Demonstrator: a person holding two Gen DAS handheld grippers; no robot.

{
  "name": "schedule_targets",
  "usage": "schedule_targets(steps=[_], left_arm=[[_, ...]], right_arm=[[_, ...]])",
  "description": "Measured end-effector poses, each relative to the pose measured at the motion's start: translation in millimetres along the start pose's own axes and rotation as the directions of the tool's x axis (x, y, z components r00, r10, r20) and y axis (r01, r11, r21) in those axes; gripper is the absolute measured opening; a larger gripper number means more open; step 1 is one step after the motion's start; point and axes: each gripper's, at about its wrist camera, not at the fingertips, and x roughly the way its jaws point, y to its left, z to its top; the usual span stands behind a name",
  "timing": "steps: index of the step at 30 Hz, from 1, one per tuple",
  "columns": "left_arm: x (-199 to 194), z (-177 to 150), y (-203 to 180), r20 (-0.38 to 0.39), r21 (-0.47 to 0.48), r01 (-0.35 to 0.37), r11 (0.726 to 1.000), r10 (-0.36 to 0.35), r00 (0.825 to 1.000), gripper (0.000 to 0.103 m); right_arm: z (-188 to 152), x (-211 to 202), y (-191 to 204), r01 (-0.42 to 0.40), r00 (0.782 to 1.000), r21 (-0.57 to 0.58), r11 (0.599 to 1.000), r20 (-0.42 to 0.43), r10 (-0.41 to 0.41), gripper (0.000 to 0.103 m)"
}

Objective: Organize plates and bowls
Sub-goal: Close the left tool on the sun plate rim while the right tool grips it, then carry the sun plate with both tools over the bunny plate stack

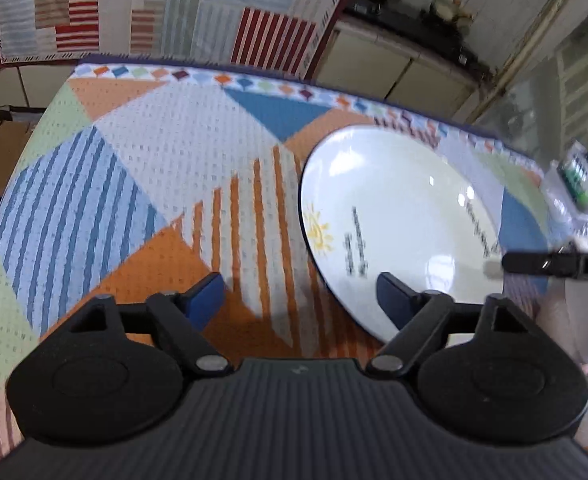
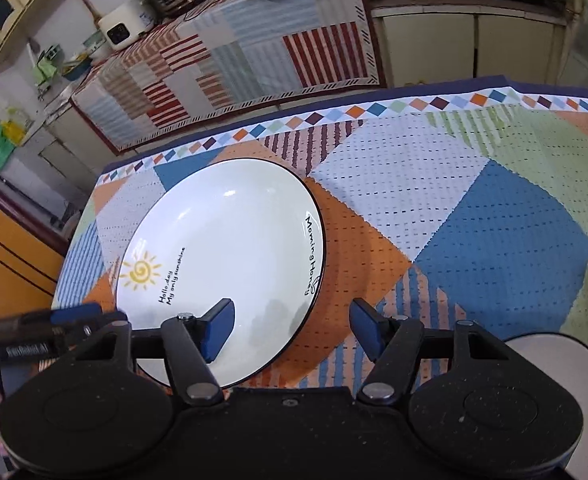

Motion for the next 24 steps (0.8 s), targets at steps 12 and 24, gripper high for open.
schedule_targets(steps=[12, 24], left_arm=[[24.4, -1.9, 15.2, -0.02, -0.199, 0.097, 0.975, -0.103, 0.994, 0.019], [24.7, -0.7, -3.6, -0.076, -0.205, 0.019, 0.979, -0.036, 0.996, 0.013]], right_arm=[[3.9, 20.6, -4.4, 0.073, 0.997, 0.003, 0.997, 0.019, -0.073, 0.033], [5.4, 34.5, -10.4, -0.017, 0.999, 0.156, 0.988, 0.048, 0.01, 0.016]])
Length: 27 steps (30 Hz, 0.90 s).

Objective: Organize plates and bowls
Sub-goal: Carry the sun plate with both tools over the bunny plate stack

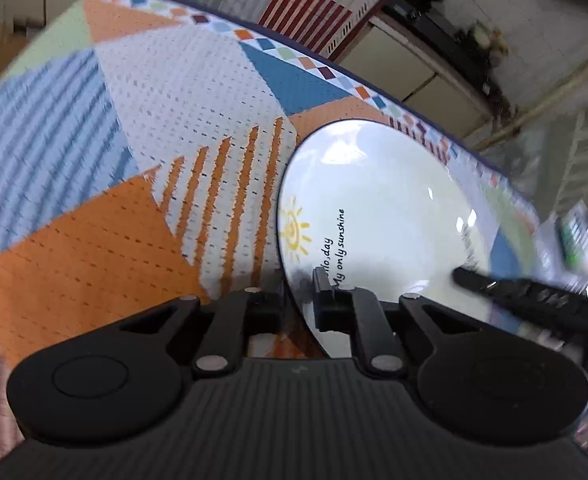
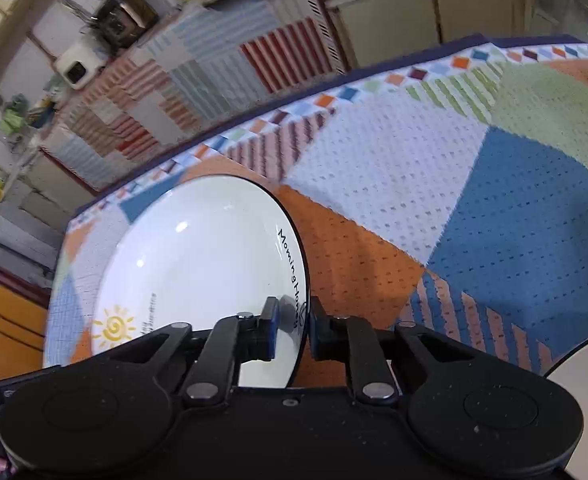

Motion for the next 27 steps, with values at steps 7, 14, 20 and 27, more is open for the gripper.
schedule_targets(steps=[7, 14, 20, 27], left_arm=[[-38.3, -22.5, -6.6, -0.015, 0.079, -0.013, 0.997, 0.014, 1.0, 0.016], [-100.7, -50.6, -24.2, 0.042, 0.139, -0.03, 0.99, 0.025, 0.999, 0.016], [-153.0, -72.1, -53.5, 0.083, 0.209, -0.038, 0.977, 0.021, 0.996, 0.017], [-199.8, -102.1, -68.7, 0.066, 0.256, 0.021, 0.967, -0.039, 0.997, 0.019]], right_arm=[[-17.1, -32.6, 5.1, -0.107, 0.994, -0.117, 0.987, -0.047, 0.102, 0.015], [-46.6, -86.2, 23.6, -0.138, 0.99, -0.236, 0.962, -0.025, 0.137, 0.018], [-66.9, -142.9, 32.1, -0.142, 0.988, -0.284, 0.948, 0.021, 0.154, 0.019], [-92.1, -203.4, 31.9, -0.155, 0.979, -0.29, 0.944, 0.084, 0.187, 0.019]])
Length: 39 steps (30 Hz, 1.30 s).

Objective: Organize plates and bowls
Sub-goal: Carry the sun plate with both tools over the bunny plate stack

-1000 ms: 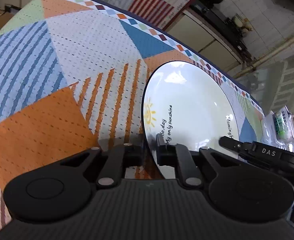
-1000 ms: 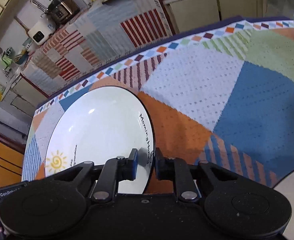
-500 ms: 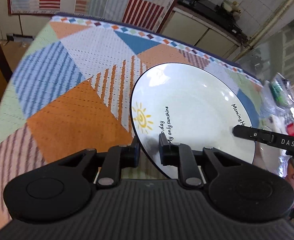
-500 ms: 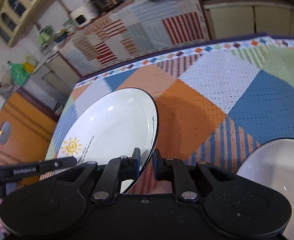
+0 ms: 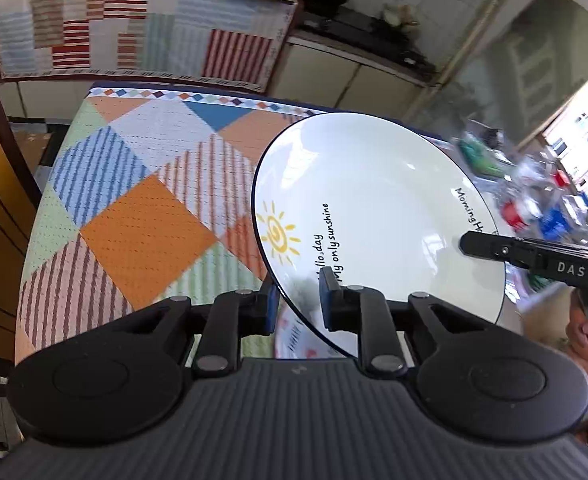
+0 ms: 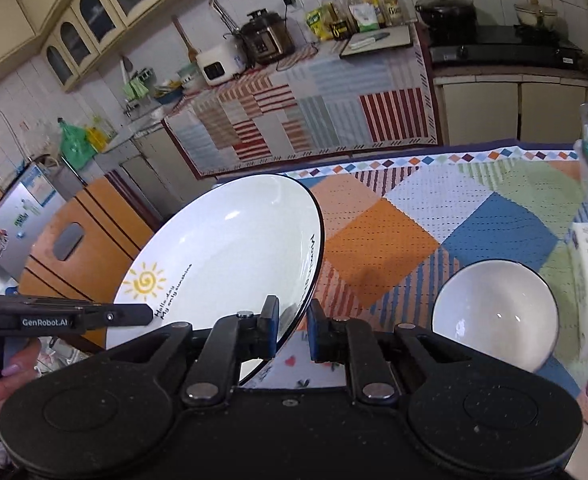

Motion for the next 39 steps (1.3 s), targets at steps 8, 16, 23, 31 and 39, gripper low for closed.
schedule_targets(steps=[8, 16, 23, 31, 39], left_arm=[[-21.2, -28.8, -16.1, -0.009, 0.014, 0.011, 1.0, -0.01, 1.0, 0.019], [-10.8, -55.4, -20.5, -0.063, 0.016, 0.017, 1.0, -0.016, 0.998, 0.019], [12.5, -70.8, -12.8, -0.134, 0.014, 0.026, 1.0, -0.023, 0.991, 0.019], [42.1, -80.3, -2.3, -0.189, 0.011, 0.013, 1.0, -0.01, 0.982, 0.019], [61.6, -87.2, 0.3, -0.226, -0.006, 0.007, 1.0, -0.008, 0.974, 0.019]], right_arm=[[-26.0, -36.8, 18.8, 0.031, 1.0, -0.049, 0.998, -0.005, -0.031, 0.02], [-59.3, -43.9, 10.8, 0.041, 0.999, -0.011, 0.999, -0.028, -0.041, 0.02], [-85.3, -32.1, -3.3, 0.045, 0.996, 0.037, 0.998, -0.073, -0.042, 0.02], [-106.5, -8.3, -15.1, 0.057, 0.991, 0.058, 0.997, -0.126, -0.049, 0.021], [-112.4, 4.9, -22.8, 0.08, 0.984, 0.059, 0.995, -0.165, -0.069, 0.021]])
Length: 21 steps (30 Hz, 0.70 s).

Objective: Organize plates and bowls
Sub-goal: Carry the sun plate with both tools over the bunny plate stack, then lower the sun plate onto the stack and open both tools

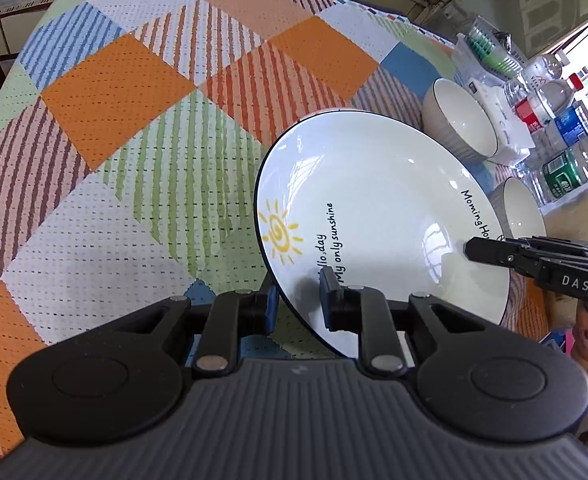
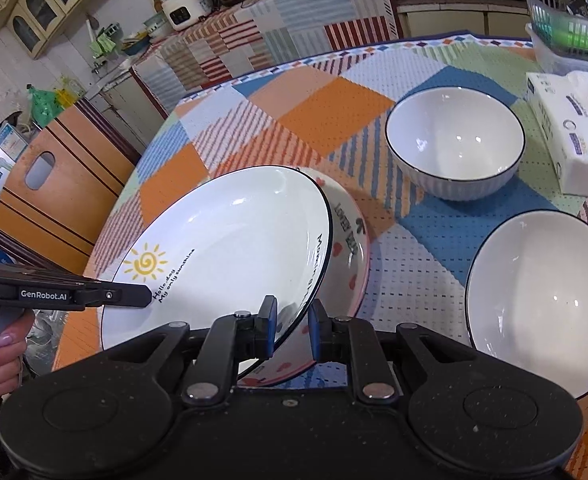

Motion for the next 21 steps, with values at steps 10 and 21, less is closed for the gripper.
schedule_targets(steps=[10, 21], left_arm=[[14.8, 3.9, -5.7, 0.014, 0.032, -0.05, 0.998, 0.049, 0.999, 0.022], [21.1, 4.7, -8.3, -0.002, 0.019, -0.085, 0.996, 0.085, 0.996, 0.022]], right_arm=[[-0.5, 12.4, 7.1, 0.095, 0.995, -0.014, 0.995, -0.011, -0.095, 0.022], [-2.7, 19.4, 32.2, 0.248, 0.968, -0.147, 0.958, -0.008, -0.252, 0.03]])
